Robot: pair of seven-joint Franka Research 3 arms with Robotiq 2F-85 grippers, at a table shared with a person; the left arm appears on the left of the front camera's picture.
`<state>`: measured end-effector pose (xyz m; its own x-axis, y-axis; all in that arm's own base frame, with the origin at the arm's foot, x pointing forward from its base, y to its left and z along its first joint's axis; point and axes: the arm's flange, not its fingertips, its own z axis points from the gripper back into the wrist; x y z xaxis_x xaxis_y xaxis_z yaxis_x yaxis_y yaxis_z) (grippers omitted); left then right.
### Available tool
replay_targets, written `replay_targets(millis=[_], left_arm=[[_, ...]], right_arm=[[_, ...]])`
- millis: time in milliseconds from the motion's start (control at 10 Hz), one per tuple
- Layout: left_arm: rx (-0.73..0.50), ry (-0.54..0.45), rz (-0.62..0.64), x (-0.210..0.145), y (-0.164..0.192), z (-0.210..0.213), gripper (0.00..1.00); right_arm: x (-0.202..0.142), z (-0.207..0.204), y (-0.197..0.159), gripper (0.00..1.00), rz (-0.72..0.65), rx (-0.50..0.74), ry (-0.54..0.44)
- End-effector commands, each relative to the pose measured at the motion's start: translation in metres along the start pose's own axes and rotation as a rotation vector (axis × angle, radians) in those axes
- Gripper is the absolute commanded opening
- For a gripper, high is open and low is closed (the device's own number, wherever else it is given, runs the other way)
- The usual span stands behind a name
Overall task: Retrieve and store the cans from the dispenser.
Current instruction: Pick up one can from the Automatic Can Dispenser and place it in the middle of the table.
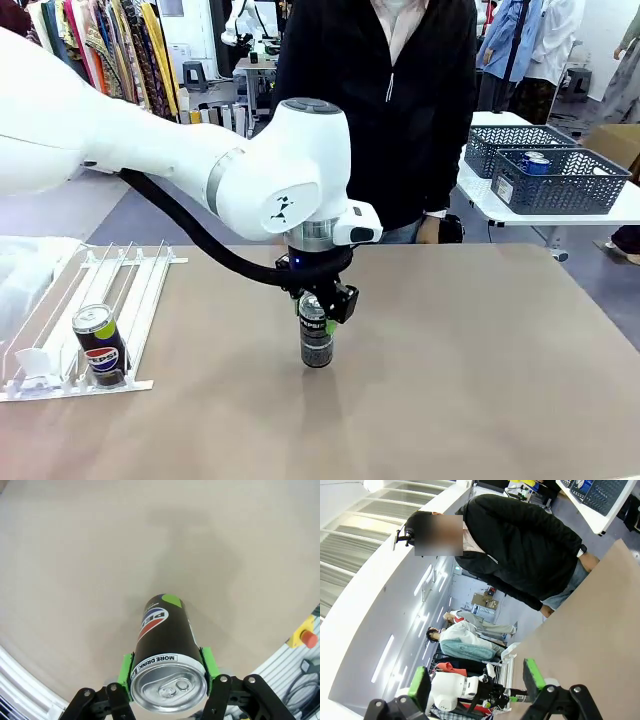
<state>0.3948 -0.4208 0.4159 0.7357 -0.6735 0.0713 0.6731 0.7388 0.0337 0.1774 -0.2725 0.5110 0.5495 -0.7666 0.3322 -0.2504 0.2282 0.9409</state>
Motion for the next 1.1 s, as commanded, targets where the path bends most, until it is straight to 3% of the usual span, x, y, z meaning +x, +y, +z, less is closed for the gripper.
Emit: replay_targets(millis=[0, 300, 400, 500, 600, 1000], left_arm=[[0.025, 0.004, 0.006, 0.002, -0.002, 0.015, 0.00], [0.012, 0.038, 0.002, 0.003, -0.001, 0.004, 0.00], [0.015, 0.044, -0.003, 0.003, -0.001, 0.003, 0.12], [0.017, 0.042, -0.001, 0.004, -0.001, 0.003, 0.64], [0.018, 0.042, 0.003, 0.004, -0.001, 0.003, 1.00], [0.005, -0.003, 0.016, -0.002, 0.001, 0.020, 1.00]], right_arm=[[0.003, -0.003, 0.001, 1.00, 0.025, 0.027, -0.017], [0.003, -0.003, 0.001, 1.00, 0.025, 0.027, -0.017], [0.003, -0.003, 0.001, 1.00, 0.025, 0.027, -0.017], [0.003, -0.003, 0.001, 1.00, 0.025, 0.027, -0.017], [0.003, -0.003, 0.001, 1.00, 0.025, 0.027, -0.017], [0.003, -0.003, 0.001, 1.00, 0.025, 0.027, -0.017]])
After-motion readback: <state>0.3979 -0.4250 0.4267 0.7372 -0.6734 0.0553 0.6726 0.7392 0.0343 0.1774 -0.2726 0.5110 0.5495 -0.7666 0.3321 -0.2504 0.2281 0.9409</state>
